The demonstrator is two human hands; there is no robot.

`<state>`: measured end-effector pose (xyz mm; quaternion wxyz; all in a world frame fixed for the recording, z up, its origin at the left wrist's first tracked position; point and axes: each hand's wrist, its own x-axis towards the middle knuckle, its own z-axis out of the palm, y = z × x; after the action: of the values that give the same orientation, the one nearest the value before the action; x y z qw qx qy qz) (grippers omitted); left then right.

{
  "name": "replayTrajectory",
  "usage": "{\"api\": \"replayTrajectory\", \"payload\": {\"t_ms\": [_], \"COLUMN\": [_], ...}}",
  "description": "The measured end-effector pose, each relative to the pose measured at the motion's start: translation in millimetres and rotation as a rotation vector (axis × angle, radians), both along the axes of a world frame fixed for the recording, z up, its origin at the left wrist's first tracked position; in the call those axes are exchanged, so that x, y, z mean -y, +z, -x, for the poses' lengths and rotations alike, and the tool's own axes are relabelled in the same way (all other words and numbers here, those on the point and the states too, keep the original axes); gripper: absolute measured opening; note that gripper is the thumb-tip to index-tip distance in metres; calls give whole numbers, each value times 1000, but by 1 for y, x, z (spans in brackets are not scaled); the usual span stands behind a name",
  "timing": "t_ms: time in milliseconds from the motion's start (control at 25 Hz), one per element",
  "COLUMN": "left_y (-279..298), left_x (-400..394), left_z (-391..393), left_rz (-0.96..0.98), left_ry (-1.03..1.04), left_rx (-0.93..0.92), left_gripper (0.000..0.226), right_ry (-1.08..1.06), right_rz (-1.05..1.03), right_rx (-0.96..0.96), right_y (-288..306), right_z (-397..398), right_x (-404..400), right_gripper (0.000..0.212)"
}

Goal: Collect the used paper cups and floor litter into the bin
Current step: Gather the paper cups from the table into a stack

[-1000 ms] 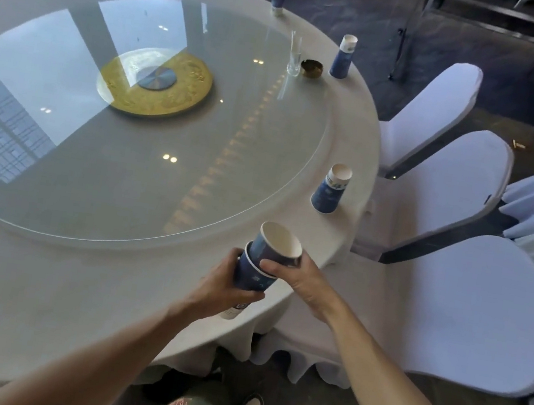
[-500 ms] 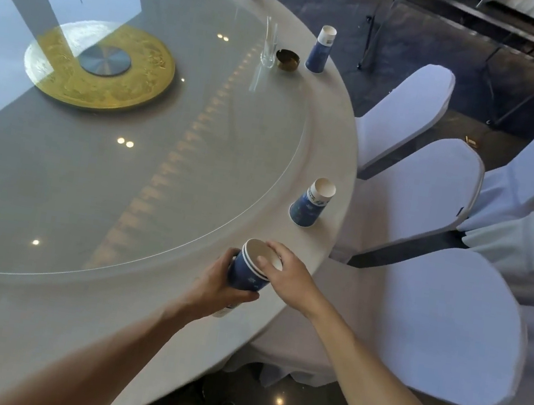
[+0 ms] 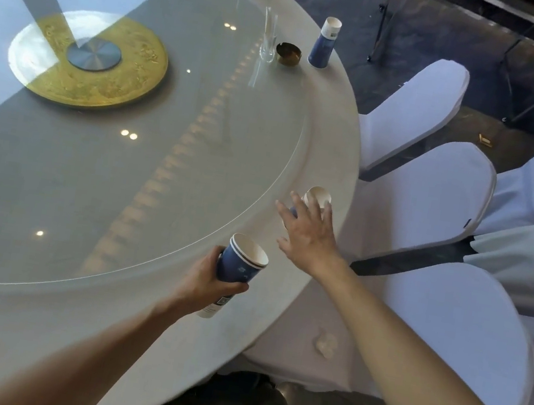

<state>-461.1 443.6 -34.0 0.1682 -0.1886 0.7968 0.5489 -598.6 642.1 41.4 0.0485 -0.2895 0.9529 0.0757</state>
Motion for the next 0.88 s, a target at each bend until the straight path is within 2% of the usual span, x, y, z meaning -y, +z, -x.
{"api": "replayTrajectory", "payload": {"t_ms": [280,400,600,640,720,800,880], "left_y": [5,9,22,24,25,27,28], "left_x": [-31,-48,-79,-86,-100,-115,-129], "left_z": [8,7,6,6,10,15,21], "left_rz": [110,152,181,184,177,167,168], "left_ry": [136,194,260,270,283,278,250], "left_rx": [58,89,105,103,103,94,93], "left_gripper": [60,58,61,61,60,61,66], "right_ry": [364,472,406,361,191,-36,-325], "right_rz": [-582,-660,-699,-659,-412,-10,430], "right_rx": [-245,-284,-267,-236,-87,106,397], "right_y": [-35,-52,-53,-50,-49,-44,-34], "right_z": [79,95,104,106,112,113,108], "right_x": [-8,-10,-28,-34,-49,-71,-92], "right_gripper": [73,73,44,42,41,46,53]}}
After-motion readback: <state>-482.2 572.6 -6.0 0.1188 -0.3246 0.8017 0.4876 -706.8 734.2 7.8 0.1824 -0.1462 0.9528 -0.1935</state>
